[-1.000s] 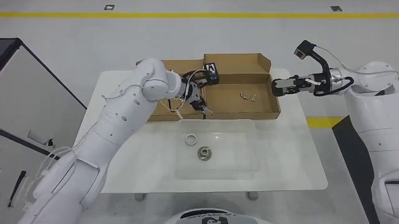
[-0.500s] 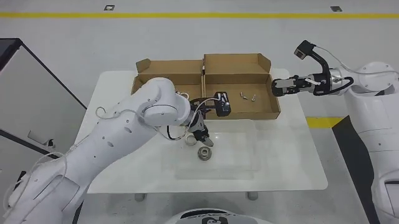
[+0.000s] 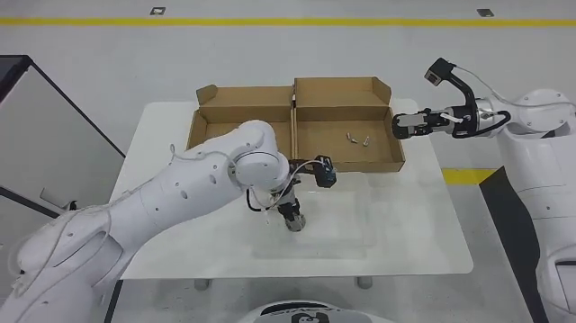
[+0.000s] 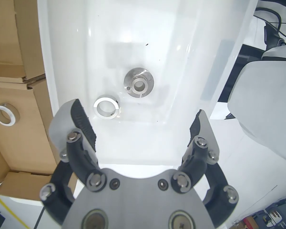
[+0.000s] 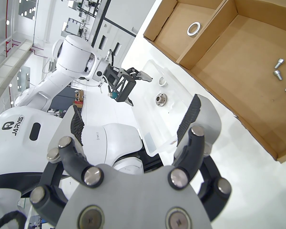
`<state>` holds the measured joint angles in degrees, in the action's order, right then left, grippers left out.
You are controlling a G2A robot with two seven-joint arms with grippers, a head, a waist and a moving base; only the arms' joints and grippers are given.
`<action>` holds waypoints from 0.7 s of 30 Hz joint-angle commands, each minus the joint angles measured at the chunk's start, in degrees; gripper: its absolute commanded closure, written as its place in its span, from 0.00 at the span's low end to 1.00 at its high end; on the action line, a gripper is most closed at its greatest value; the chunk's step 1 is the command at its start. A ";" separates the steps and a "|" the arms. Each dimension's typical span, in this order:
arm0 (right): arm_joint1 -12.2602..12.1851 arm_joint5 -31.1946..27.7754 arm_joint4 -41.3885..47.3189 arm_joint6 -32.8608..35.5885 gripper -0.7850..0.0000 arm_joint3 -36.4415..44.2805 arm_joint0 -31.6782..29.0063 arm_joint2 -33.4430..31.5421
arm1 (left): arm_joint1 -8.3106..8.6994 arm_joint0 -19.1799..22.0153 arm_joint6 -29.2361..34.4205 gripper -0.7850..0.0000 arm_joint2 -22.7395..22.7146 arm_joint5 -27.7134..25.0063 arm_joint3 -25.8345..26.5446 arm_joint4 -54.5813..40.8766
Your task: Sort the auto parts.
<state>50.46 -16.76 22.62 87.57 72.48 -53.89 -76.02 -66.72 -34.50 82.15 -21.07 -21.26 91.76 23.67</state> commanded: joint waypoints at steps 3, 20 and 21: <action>0.00 0.00 0.00 0.00 0.00 0.00 0.00 0.00 | -1.27 0.64 -0.25 0.00 1.36 1.18 -1.78 0.10; 0.00 0.00 0.00 0.00 0.00 0.00 0.00 0.00 | -1.88 -1.26 -1.10 0.00 3.40 1.97 -2.35 4.93; 0.00 0.00 0.00 0.00 0.00 0.00 0.00 0.00 | -1.99 -1.30 -0.93 0.00 3.60 2.19 -2.64 5.37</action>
<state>50.46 -16.76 22.62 87.57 72.48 -53.89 -76.02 -68.62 -35.77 81.03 -17.65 -19.24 89.44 28.62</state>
